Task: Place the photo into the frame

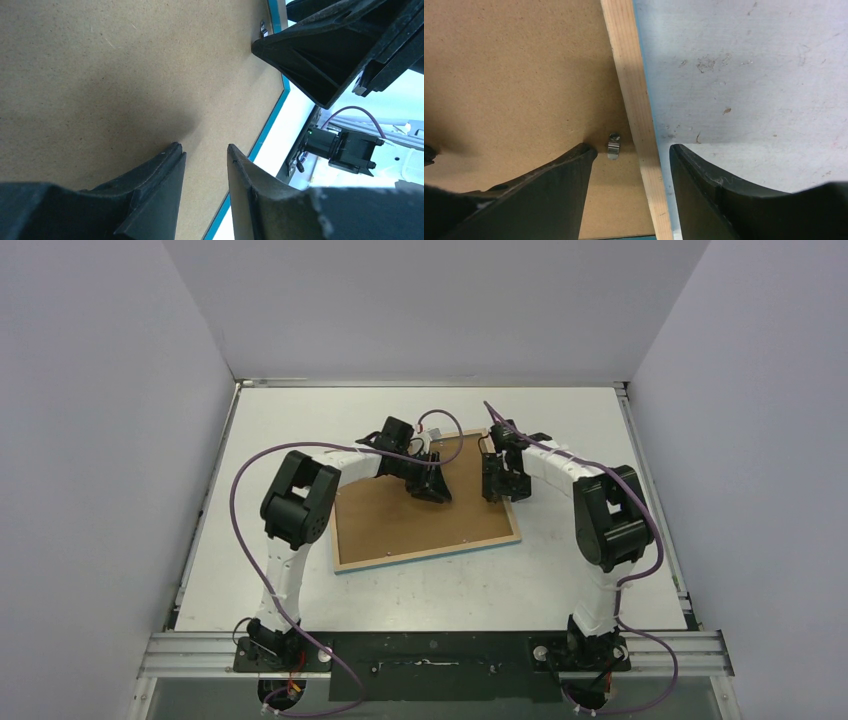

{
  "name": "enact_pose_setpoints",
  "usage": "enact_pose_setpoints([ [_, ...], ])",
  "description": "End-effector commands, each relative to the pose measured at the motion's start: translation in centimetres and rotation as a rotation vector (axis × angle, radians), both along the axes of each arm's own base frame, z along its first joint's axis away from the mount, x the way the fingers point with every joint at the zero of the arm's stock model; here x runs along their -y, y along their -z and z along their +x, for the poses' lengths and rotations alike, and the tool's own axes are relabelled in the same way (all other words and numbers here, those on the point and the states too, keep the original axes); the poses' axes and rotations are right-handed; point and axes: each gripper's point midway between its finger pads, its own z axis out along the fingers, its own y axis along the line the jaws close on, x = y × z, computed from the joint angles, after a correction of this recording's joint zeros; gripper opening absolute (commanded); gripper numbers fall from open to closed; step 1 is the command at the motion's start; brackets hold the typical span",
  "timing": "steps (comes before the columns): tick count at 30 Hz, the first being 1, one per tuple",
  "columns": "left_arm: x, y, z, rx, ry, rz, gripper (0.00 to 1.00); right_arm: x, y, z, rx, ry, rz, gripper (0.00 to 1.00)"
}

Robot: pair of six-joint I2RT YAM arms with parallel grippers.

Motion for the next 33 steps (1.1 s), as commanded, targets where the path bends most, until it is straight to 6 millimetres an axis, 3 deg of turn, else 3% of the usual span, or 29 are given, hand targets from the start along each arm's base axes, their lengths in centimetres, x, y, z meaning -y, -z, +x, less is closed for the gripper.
enact_pose_setpoints([
  [1,-1.2,2.6,-0.9,-0.011,0.014,0.12,0.36,0.5,0.5,1.0,0.01,0.006,0.001,0.56],
  [8,-1.3,3.1,-1.2,-0.014,0.02,0.135,0.36,1.6,1.0,0.7,0.0,0.016,-0.006,0.52],
  [18,-1.3,3.1,-1.3,-0.017,0.022,0.138,0.36,1.3,1.3,0.4,-0.022,-0.005,0.023,0.33],
  [31,-1.3,3.0,-1.4,-0.017,0.028,0.136,0.36,1.3,1.1,0.6,-0.017,-0.008,0.035,0.23],
  [33,-1.2,2.7,-1.3,-0.012,0.029,0.131,0.36,1.0,0.9,0.7,-0.018,-0.011,0.047,0.25],
])
